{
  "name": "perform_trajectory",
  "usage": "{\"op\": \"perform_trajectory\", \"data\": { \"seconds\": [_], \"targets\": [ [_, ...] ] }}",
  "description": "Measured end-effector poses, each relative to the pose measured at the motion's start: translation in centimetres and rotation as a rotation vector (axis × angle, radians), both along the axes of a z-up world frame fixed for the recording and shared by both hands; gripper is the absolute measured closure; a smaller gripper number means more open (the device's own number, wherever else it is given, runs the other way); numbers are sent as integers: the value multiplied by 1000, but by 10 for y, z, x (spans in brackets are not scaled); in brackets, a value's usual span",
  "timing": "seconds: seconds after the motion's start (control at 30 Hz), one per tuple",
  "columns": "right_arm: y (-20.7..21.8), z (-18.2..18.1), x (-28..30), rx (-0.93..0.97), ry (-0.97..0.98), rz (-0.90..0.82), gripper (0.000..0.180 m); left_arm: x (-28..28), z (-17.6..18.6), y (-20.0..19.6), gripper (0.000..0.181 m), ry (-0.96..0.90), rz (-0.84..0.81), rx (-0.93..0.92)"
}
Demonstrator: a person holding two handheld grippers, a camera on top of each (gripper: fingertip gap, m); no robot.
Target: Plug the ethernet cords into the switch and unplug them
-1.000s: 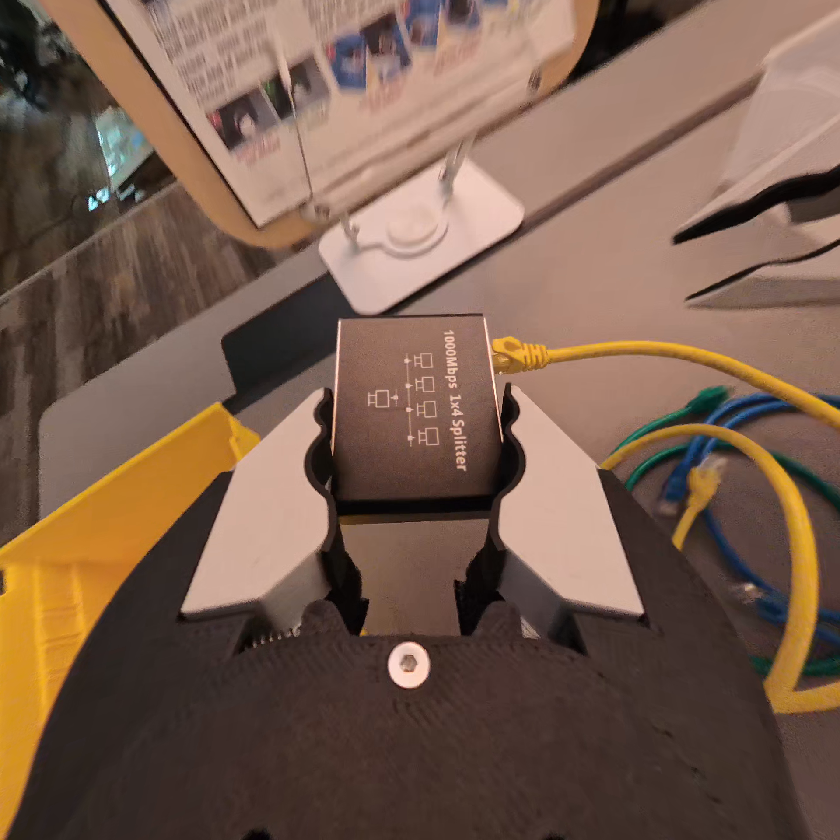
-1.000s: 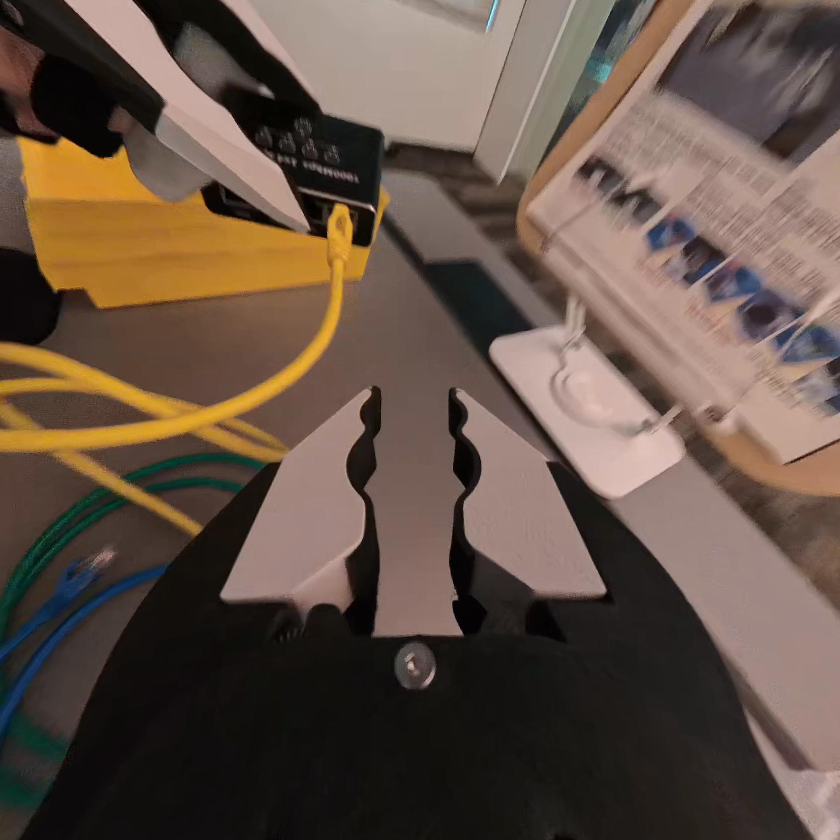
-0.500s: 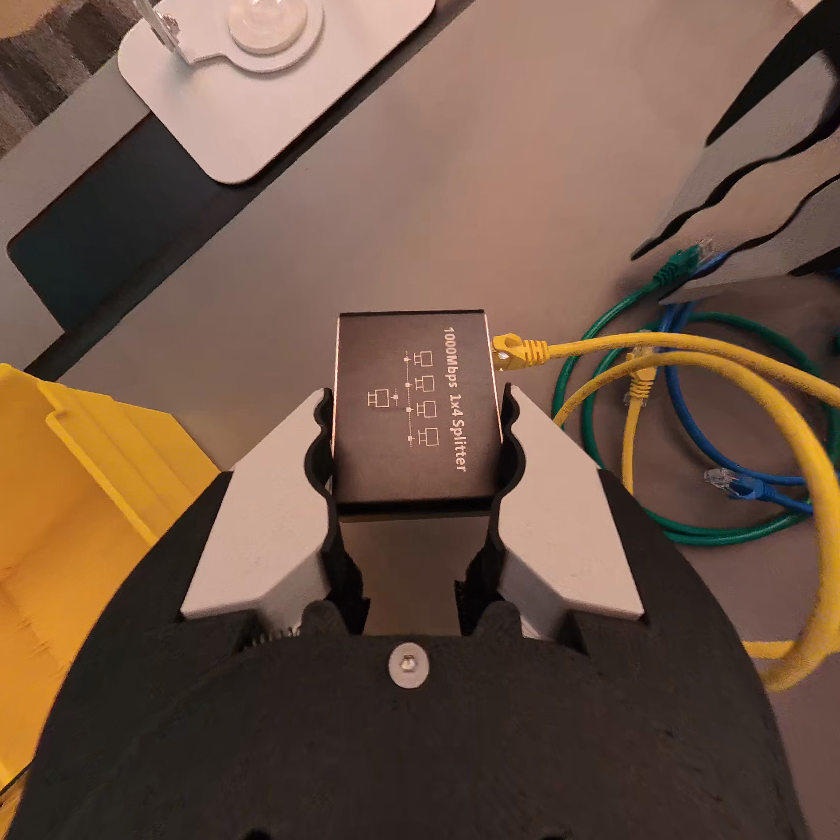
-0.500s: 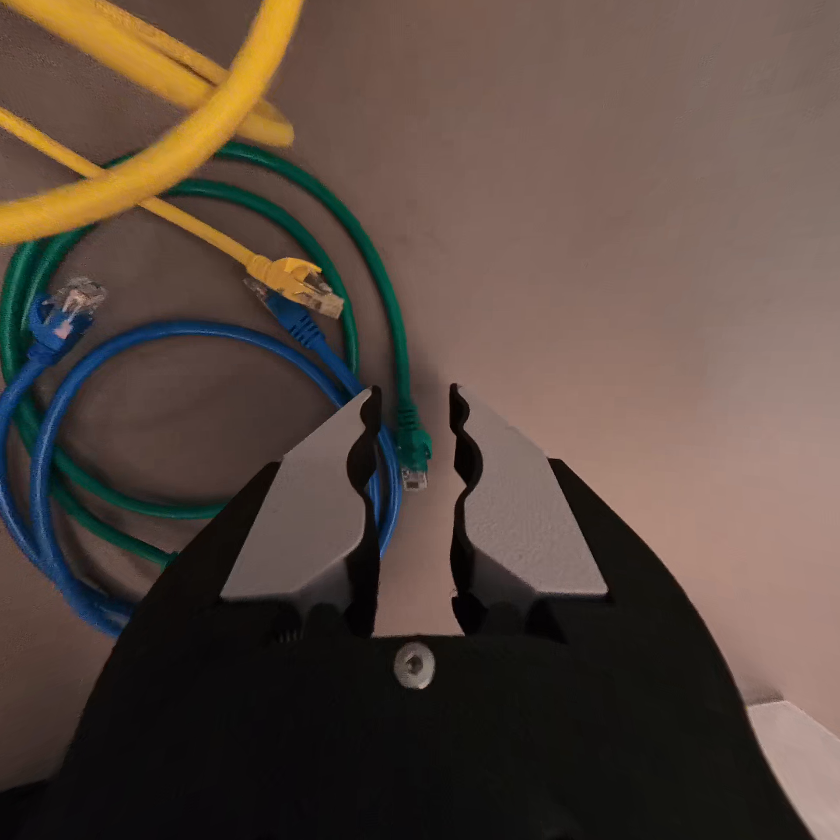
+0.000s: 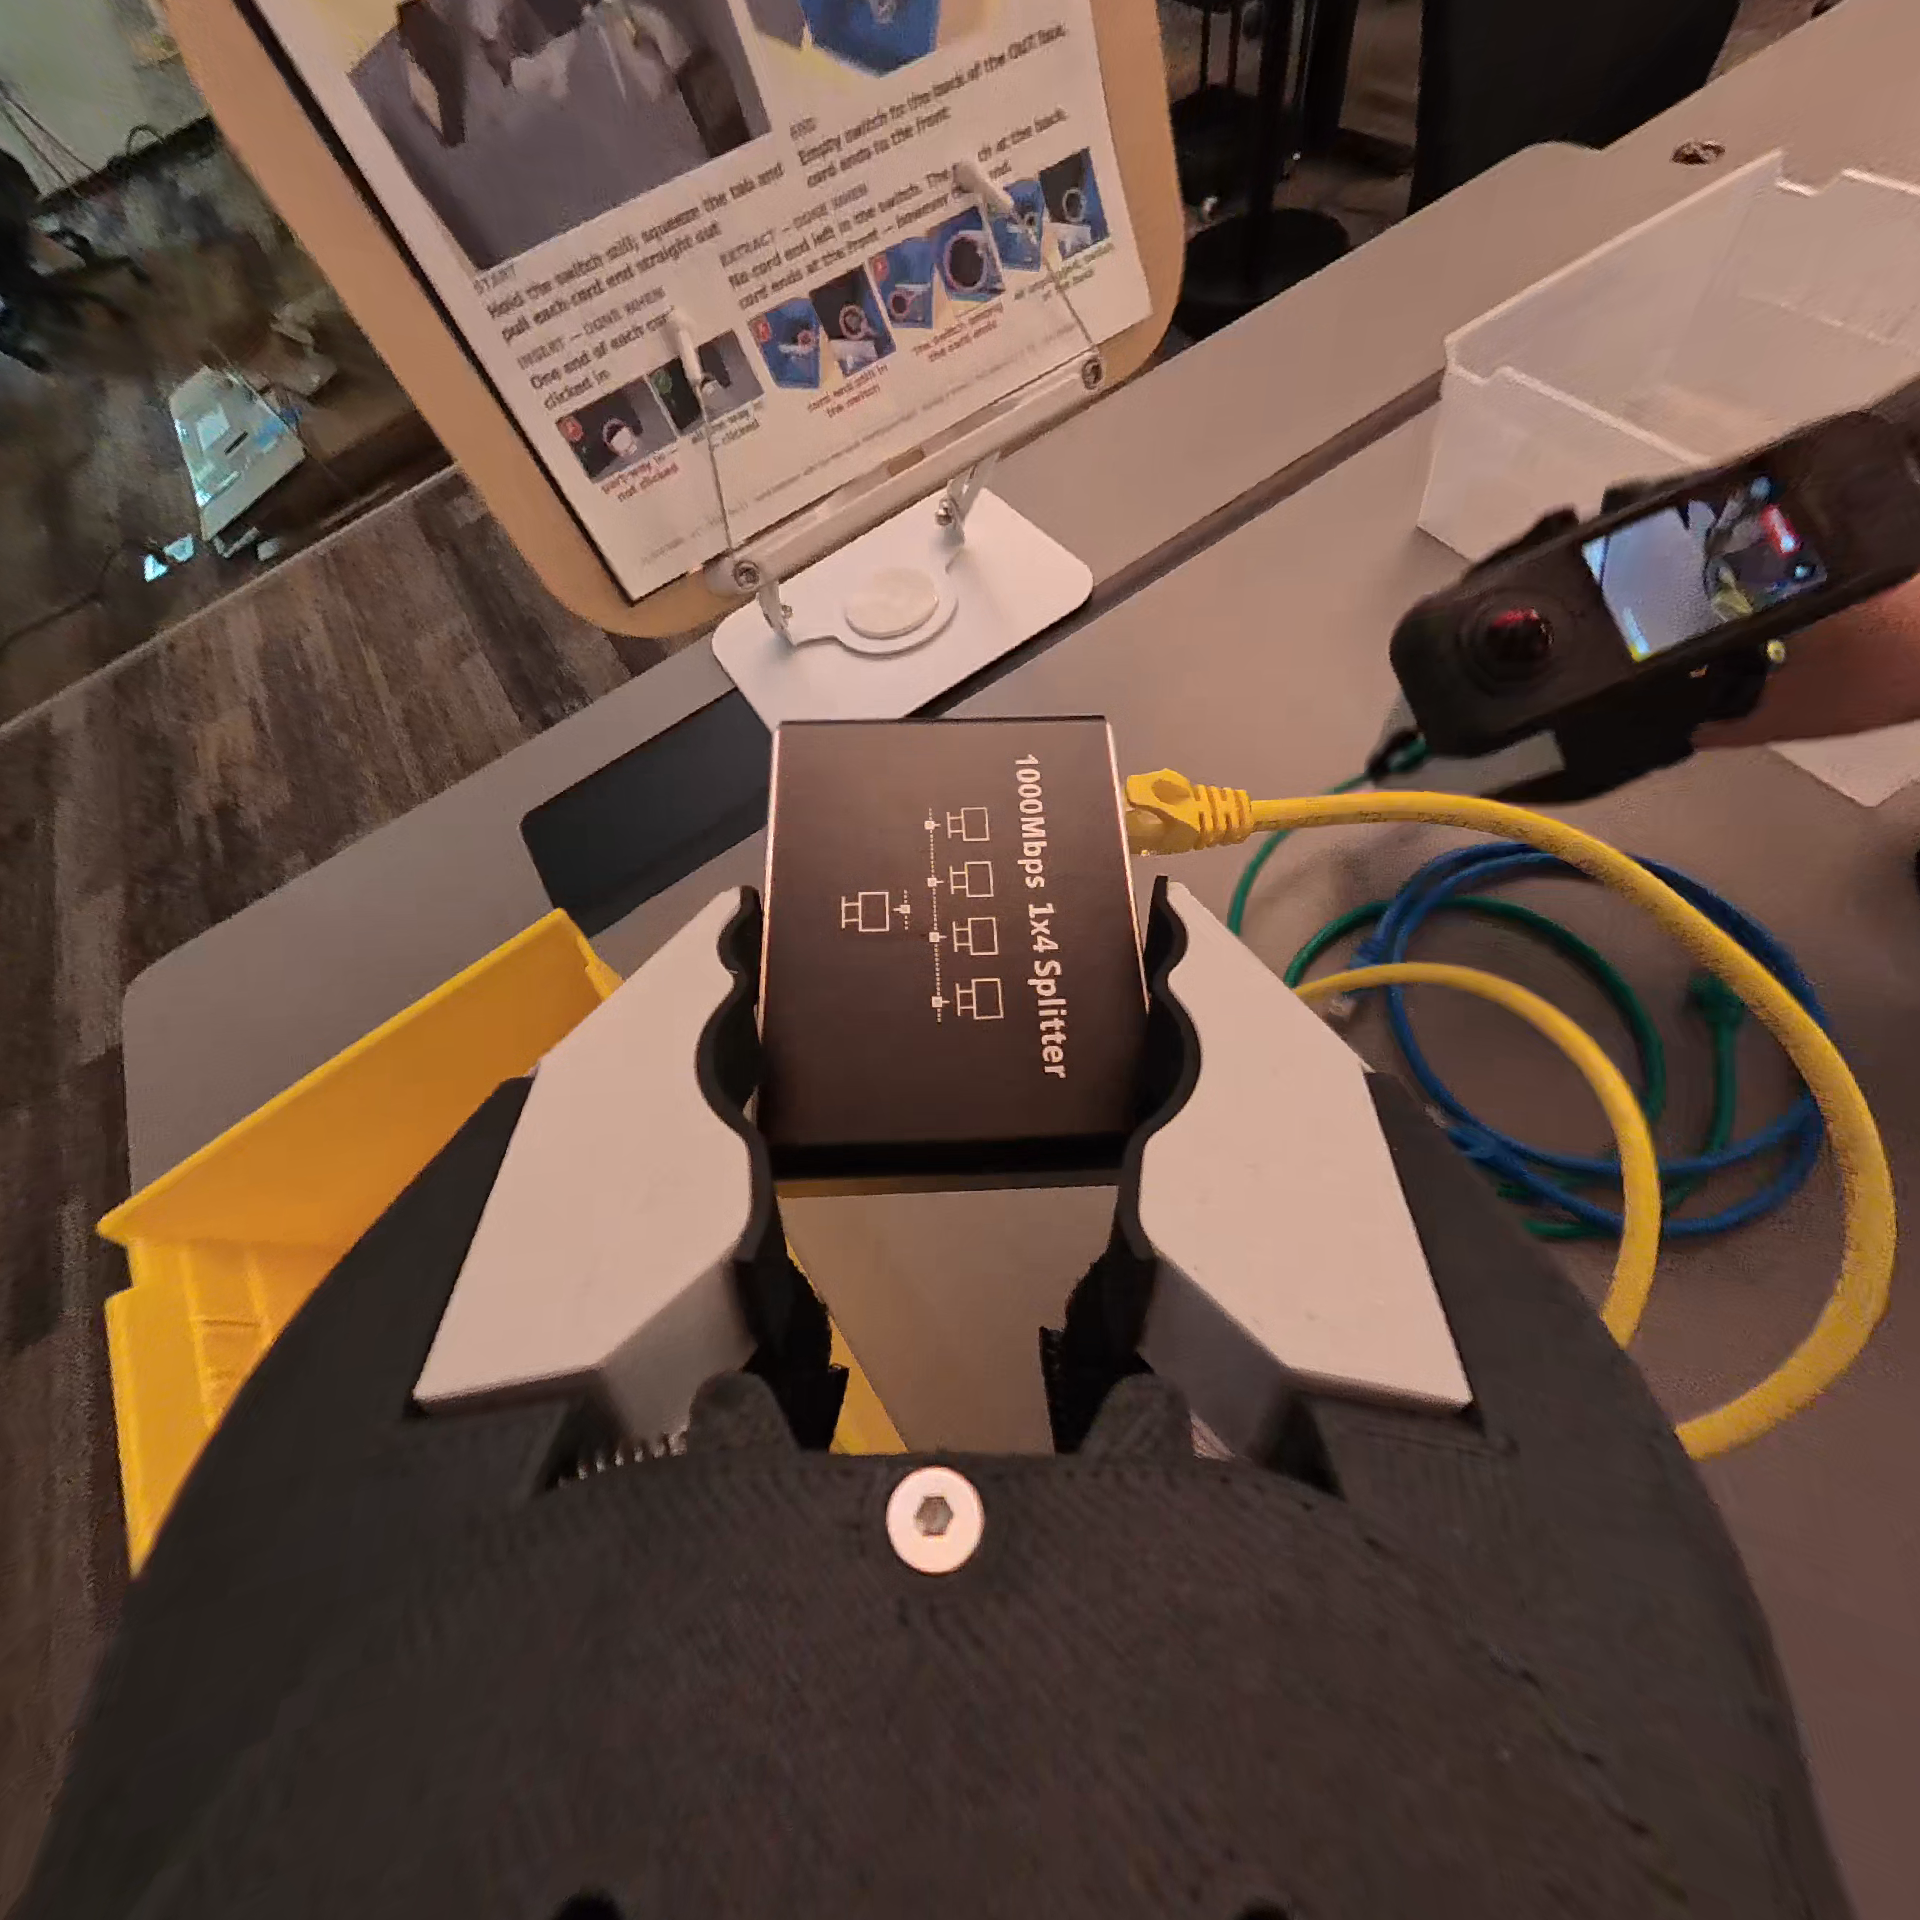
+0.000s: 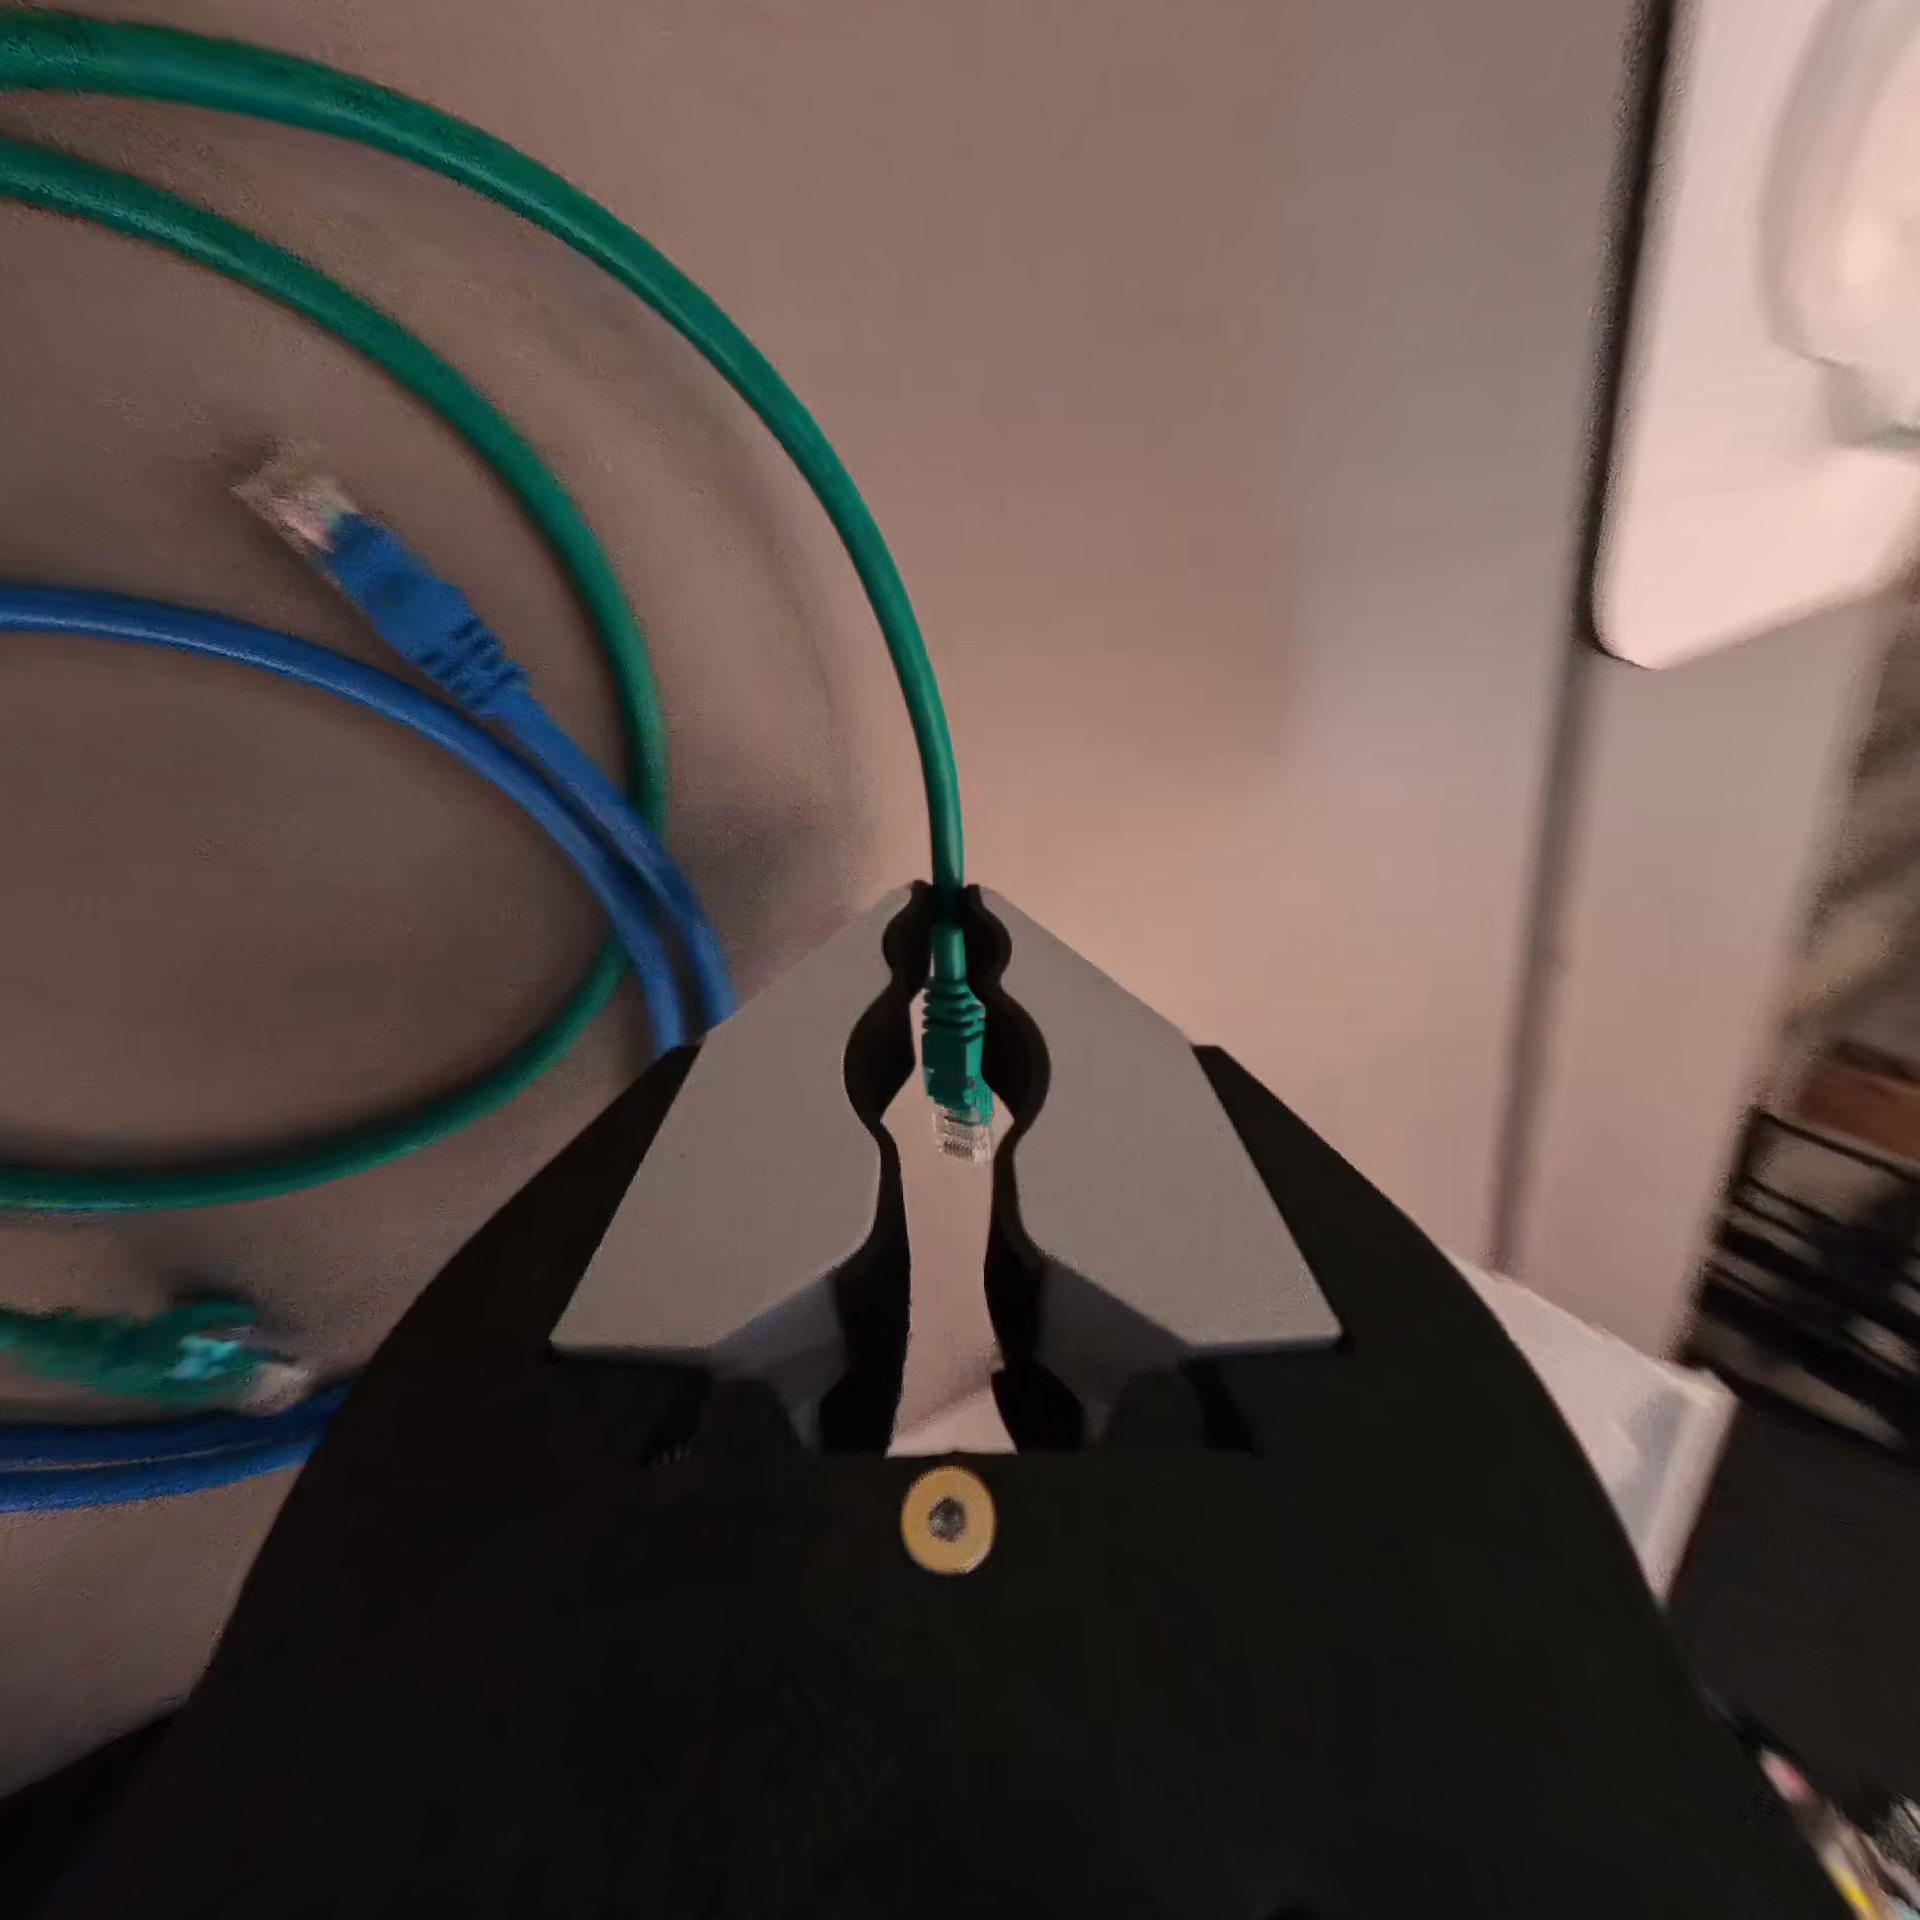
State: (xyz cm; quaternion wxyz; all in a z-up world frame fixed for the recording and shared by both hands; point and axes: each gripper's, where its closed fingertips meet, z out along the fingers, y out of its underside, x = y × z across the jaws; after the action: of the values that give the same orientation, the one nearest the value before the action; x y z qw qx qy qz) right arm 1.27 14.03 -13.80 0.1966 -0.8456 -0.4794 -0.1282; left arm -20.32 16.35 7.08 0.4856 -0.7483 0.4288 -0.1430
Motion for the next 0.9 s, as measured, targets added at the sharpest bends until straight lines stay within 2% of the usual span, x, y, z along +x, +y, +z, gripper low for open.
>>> {"op": "perform_trajectory", "data": {
  "seconds": [0.03,0.17,0.33,0.47,0.77,0.9],
  "targets": [
    [4,10,10,45,-34,-27,175,5,0,-4,108,12,-14,5],
    [18,57,36,232,23,-134,175,34,-28,-5,108,112,-75,-44],
    [23,139,65,556,133,-193,175,74,-92,4,108,191,-170,-214],
    [14,193,86,779,213,-212,174,93,-130,4,108,241,-227,-300],
    [-12,264,109,1087,526,-258,174,93,-200,-9,108,414,-352,-449],
    [-26,289,109,1192,698,-238,173,94,-216,-19,108,443,-413,-492]
  ]
}}
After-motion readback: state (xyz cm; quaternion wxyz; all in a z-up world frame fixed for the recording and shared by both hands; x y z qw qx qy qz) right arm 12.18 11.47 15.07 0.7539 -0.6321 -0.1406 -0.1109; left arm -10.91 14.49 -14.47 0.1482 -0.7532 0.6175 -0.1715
